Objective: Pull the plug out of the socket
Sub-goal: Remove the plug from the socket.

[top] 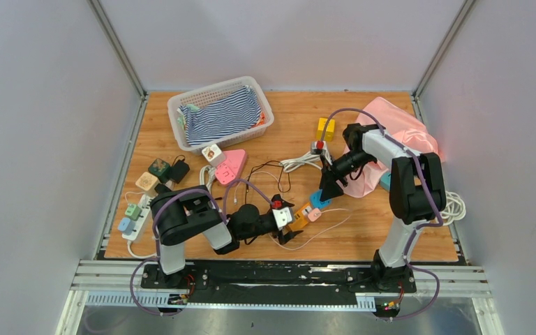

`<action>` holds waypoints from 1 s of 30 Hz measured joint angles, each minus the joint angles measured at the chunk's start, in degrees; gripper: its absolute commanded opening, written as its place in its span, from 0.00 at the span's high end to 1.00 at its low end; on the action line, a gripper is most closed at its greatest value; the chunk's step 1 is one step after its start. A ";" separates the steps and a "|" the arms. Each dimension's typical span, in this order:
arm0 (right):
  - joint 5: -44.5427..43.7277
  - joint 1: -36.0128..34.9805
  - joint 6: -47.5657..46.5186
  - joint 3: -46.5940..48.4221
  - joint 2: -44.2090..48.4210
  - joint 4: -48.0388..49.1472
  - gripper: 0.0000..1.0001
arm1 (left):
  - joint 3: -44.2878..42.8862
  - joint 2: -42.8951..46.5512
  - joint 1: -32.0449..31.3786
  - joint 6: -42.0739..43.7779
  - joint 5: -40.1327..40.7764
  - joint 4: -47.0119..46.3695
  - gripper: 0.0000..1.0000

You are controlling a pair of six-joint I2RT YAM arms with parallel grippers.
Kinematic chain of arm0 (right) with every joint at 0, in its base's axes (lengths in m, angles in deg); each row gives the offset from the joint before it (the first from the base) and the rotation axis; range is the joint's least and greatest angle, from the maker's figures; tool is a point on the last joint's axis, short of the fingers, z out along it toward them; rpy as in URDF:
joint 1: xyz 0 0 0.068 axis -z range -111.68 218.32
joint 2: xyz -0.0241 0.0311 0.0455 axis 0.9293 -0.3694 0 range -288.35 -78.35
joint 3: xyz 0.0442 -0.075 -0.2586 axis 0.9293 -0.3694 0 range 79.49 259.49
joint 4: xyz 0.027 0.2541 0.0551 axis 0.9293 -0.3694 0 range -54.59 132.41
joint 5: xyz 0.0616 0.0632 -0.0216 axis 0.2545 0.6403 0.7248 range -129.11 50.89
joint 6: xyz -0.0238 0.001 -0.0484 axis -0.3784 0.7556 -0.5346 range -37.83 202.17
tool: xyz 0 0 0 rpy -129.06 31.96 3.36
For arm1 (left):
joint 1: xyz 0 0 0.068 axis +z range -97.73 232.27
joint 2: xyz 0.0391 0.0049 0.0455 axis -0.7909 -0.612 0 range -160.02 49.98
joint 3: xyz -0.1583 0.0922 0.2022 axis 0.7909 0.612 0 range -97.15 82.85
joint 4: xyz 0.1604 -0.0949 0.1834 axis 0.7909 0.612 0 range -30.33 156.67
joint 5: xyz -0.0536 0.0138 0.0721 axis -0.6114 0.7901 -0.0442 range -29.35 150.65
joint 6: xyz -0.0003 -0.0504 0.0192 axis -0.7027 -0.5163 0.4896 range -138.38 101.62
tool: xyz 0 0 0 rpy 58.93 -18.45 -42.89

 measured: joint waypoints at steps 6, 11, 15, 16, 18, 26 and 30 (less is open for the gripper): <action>-0.15 -0.13 -0.07 0.00 0.00 0.11 0.40 | -1.03 -0.17 -0.48 2.38 -0.66 1.22 0.11; -0.61 -0.72 0.33 0.00 0.00 0.50 0.43 | -2.91 -1.99 -1.38 6.05 -1.07 1.46 0.17; -1.07 -0.87 0.87 0.00 -0.07 1.01 0.45 | -3.34 -2.29 -1.51 7.69 -1.11 3.02 0.24; -1.18 -0.87 1.05 0.00 -0.11 1.16 0.45 | -3.56 -2.29 -1.51 8.00 -1.16 3.72 0.24; -1.38 -0.87 1.29 0.00 -0.17 1.33 0.46 | -4.00 -2.29 -1.55 8.28 -1.11 4.72 0.27; -1.68 -0.87 2.49 0.00 -0.20 1.62 0.46 | -6.47 -2.29 -1.49 8.68 2.47 9.77 0.56; -1.64 -0.87 2.49 0.00 -0.17 1.57 0.46 | -7.23 -2.29 -1.55 8.52 3.13 10.69 0.73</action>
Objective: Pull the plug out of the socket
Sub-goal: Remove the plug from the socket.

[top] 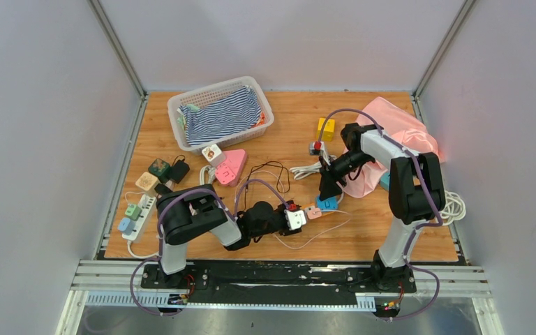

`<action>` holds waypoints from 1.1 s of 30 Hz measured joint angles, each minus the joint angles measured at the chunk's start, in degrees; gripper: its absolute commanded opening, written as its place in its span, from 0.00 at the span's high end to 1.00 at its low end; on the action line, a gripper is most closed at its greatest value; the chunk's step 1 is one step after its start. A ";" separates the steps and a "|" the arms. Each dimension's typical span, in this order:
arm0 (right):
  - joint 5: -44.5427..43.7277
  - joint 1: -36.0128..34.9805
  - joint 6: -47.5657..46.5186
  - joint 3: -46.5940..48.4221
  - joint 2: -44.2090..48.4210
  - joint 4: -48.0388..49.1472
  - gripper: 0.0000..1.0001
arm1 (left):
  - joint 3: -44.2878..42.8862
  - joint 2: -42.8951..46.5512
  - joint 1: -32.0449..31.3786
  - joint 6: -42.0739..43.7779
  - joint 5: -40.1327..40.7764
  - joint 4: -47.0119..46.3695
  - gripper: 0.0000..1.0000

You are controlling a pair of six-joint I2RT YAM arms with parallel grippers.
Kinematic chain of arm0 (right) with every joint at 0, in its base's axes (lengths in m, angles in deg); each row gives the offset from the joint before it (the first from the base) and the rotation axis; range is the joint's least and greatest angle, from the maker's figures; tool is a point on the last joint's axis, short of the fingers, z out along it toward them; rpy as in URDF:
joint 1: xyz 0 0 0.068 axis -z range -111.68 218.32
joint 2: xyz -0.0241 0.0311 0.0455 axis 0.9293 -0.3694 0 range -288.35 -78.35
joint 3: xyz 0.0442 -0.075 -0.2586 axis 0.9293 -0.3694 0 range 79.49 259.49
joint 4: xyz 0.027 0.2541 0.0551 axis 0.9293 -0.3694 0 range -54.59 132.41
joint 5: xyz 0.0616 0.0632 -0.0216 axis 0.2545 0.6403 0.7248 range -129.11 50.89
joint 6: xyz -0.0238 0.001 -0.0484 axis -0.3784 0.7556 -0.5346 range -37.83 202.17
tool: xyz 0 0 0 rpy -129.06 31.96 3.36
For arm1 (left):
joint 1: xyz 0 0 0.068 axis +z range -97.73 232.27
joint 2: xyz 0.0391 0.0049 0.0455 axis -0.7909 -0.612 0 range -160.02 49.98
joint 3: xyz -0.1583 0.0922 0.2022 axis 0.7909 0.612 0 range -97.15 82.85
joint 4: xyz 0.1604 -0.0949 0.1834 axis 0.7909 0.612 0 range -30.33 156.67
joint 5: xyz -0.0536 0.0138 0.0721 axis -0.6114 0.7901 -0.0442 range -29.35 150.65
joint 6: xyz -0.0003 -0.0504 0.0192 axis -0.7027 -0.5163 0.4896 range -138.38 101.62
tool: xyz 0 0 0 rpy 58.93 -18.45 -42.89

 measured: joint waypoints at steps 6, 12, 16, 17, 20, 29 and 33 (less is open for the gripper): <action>0.00 0.00 -0.28 0.00 0.20 -0.87 0.44 | -0.04 0.00 0.07 -0.44 -0.02 0.04 0.77; -0.28 0.00 -0.31 0.00 0.20 -1.51 0.32 | -0.04 0.00 0.42 -1.11 -0.52 0.04 0.78; -1.33 0.00 0.00 0.00 -0.02 -1.51 0.30 | -0.04 0.00 0.50 -1.31 -0.85 0.04 0.79; -1.46 0.00 0.02 0.00 -0.15 -1.51 0.30 | -0.04 0.00 0.55 -1.33 -0.92 0.04 0.79; -1.86 0.00 0.02 0.00 -0.46 -1.51 0.32 | -0.04 0.00 0.87 -1.75 -1.42 0.04 0.80; -1.40 0.00 -3.54 0.15 -0.50 -5.31 0.40 | -0.04 0.00 3.19 -5.25 -5.33 0.22 0.84; -0.85 0.00 -6.03 0.20 -0.33 -6.64 0.42 | -0.07 -0.02 4.61 -7.56 -7.93 0.48 0.84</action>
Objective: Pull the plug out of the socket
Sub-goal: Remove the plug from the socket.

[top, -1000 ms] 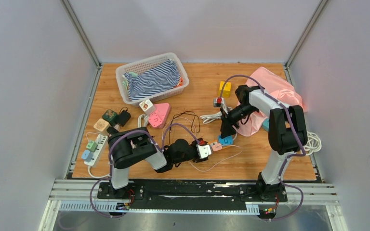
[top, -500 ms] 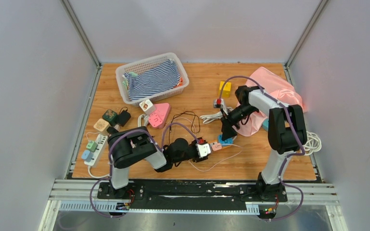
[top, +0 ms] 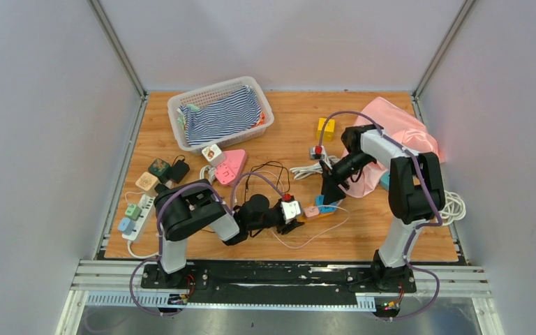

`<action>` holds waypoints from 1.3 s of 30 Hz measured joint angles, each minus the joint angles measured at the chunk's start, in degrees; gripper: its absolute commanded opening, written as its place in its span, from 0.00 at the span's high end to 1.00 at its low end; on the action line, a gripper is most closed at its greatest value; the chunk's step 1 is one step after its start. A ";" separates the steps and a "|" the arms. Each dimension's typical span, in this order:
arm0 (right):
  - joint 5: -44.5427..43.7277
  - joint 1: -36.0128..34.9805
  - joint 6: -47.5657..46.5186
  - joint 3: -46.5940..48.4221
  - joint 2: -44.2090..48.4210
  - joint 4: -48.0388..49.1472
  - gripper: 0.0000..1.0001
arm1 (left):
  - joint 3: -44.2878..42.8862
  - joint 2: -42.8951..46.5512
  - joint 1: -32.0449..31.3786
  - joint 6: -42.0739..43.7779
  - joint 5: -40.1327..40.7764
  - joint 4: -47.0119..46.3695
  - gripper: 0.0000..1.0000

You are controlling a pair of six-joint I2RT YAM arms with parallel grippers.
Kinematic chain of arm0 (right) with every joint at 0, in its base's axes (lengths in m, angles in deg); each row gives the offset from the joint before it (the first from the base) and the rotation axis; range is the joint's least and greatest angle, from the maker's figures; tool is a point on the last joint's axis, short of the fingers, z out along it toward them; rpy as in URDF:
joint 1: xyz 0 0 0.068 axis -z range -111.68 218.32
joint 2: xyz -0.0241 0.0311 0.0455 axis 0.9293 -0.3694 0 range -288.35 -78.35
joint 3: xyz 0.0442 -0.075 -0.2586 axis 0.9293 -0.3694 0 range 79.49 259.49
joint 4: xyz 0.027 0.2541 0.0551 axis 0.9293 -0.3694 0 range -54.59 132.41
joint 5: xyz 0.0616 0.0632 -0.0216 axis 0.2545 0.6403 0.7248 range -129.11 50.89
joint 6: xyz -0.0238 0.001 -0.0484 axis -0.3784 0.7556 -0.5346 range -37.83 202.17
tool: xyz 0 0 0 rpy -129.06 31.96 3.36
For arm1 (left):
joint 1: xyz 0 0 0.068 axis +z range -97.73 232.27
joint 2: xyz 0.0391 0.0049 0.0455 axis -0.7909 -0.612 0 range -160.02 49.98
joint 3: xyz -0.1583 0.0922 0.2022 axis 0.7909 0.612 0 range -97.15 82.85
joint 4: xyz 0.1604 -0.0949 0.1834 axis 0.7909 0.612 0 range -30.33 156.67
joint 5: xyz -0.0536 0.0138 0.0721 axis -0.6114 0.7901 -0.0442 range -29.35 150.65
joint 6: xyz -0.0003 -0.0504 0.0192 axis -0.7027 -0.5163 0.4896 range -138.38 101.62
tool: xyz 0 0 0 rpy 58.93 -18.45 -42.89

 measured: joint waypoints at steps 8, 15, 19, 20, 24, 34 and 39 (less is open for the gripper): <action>0.00 0.00 -2.58 0.00 2.14 -1.55 0.49 | -0.39 -0.42 1.22 -2.75 -2.32 0.13 0.85; -0.63 -0.44 -2.89 -1.01 3.39 -0.17 0.50 | -0.79 -0.72 2.08 -4.70 -3.93 0.35 0.85; -2.91 -2.19 -2.23 -3.17 5.62 3.23 0.51 | -1.05 -1.05 2.60 -5.99 -5.14 0.33 0.85; -3.43 -2.67 -1.99 -3.69 6.16 3.93 0.53 | -1.07 -1.07 2.78 -6.29 -5.51 0.35 0.85; -5.62 -4.15 -1.25 -5.57 8.55 6.97 0.55 | -1.18 -1.22 3.28 -7.37 -6.69 0.22 0.86; -8.04 -4.70 -1.31 -9.14 11.78 11.32 0.55 | -1.29 -2.43 5.05 -11.15 -10.14 -1.99 0.87; -9.57 -5.46 -1.53 -9.97 12.13 12.55 0.62 | -1.33 -2.49 5.22 -11.91 -10.51 -2.08 0.88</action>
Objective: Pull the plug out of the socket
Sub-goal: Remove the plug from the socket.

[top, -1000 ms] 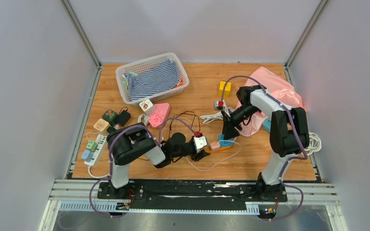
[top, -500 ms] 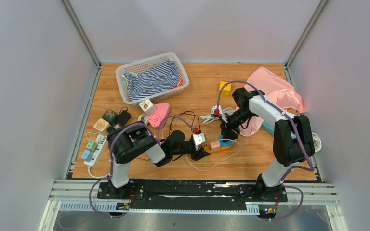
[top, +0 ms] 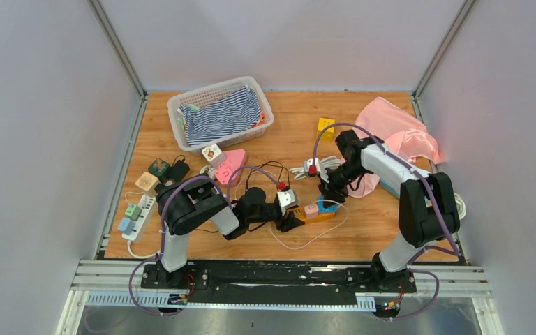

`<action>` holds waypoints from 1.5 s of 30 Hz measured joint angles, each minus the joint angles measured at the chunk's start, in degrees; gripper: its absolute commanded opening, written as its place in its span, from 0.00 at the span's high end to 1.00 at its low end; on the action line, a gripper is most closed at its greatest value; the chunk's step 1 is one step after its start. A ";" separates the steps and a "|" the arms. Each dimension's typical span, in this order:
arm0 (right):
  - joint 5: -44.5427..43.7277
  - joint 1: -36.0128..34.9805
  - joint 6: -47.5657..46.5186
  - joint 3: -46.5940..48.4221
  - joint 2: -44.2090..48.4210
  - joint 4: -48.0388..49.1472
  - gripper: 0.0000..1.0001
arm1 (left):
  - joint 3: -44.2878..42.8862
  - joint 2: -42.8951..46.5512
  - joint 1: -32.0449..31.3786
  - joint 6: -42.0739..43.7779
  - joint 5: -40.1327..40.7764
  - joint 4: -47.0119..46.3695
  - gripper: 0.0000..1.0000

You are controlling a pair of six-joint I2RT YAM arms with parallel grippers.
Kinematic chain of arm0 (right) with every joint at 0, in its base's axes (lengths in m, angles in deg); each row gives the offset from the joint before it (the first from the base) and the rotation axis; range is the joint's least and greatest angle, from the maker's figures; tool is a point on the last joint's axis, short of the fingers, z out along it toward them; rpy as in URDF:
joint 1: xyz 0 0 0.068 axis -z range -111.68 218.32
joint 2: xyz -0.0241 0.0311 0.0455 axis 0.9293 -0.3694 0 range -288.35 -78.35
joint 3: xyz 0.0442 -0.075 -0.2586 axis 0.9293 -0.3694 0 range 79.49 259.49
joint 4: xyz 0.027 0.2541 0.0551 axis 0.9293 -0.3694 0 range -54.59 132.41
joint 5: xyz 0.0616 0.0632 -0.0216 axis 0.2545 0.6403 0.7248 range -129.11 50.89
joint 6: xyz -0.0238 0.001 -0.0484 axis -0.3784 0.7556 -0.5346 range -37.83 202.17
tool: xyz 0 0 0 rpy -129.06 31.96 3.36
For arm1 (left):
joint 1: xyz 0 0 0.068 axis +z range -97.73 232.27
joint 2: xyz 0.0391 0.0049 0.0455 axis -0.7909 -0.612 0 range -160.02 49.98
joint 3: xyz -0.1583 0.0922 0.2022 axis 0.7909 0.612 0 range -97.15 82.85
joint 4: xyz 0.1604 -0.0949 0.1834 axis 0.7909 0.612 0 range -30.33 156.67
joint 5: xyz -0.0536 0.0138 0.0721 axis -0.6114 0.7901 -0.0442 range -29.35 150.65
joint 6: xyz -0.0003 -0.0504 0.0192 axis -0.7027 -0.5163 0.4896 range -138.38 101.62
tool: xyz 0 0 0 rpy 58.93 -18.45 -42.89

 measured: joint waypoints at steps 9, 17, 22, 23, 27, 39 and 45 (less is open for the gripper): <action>-0.90 -0.31 0.04 -0.92 2.40 -0.13 0.66 | 0.00 0.00 0.00 -0.02 -0.07 0.00 0.88; -1.22 -1.20 -0.63 -2.89 2.99 0.39 0.55 | -0.02 0.00 0.00 -0.55 0.13 0.00 0.88; -2.54 -2.95 -0.85 -3.48 2.93 0.15 0.64 | -0.04 0.00 0.00 -1.05 0.28 0.00 0.88; -2.69 -3.21 -0.81 -3.52 2.91 0.02 0.67 | -0.04 0.00 0.00 -1.09 0.31 0.00 0.88; -3.21 -3.48 -0.83 -3.56 2.84 0.28 0.75 | -0.04 0.00 -0.02 -1.11 0.33 -0.02 0.86; -3.85 -3.63 -0.37 -3.56 2.71 1.09 0.98 | 0.24 -0.07 -0.02 -1.09 0.28 -0.81 0.35; -4.63 -4.26 0.20 -3.56 2.05 0.98 0.99 | 1.46 -0.33 0.09 -0.87 0.13 -5.88 0.32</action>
